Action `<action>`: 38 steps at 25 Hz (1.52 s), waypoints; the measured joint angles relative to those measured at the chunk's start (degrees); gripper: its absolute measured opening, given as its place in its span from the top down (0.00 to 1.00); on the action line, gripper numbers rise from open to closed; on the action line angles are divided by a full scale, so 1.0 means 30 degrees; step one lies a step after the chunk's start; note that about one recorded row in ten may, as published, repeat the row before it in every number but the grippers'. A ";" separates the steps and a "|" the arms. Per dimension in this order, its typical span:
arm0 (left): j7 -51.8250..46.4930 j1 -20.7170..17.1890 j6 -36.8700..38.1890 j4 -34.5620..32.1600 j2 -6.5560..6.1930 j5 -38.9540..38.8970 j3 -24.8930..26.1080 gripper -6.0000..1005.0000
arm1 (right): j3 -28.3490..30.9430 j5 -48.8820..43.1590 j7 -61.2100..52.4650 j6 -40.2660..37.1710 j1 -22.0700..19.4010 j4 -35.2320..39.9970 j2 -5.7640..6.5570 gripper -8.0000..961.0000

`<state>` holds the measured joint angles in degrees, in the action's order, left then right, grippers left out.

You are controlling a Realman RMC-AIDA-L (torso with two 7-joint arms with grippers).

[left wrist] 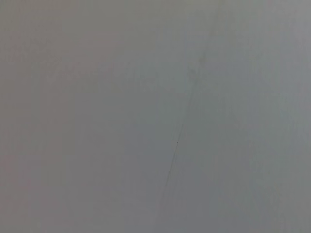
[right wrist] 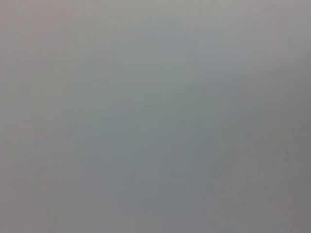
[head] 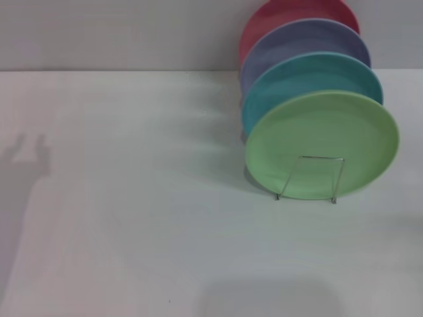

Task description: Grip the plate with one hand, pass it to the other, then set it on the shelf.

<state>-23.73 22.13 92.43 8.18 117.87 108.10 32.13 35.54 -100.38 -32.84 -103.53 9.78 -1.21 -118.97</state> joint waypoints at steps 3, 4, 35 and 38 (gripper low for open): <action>0.0930 0.0105 0.0013 -0.0702 -0.0062 0.0106 -0.0071 0.62 | 0.0789 0.1400 -0.2252 0.1872 0.0731 0.2025 0.0069 0.58; 0.1107 0.0189 0.0004 -0.1081 -0.0079 0.0248 -0.0100 0.62 | 0.0769 0.1484 -0.2591 0.2311 0.0970 0.2671 0.0106 0.58; 0.3510 0.0153 -0.2472 -0.1647 0.0210 0.0614 0.1239 0.14 | 0.1015 0.1740 -0.1550 0.3893 0.3997 0.3943 0.0859 0.25; 0.3708 0.0146 -0.2458 -0.1437 0.0210 0.0614 0.1396 0.14 | 0.1032 0.1771 -0.1546 0.3886 0.4297 0.3884 0.0873 0.25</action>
<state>-12.61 22.56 85.05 3.87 118.50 109.95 36.32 38.64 -95.06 -37.47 -91.87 22.67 10.44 -116.35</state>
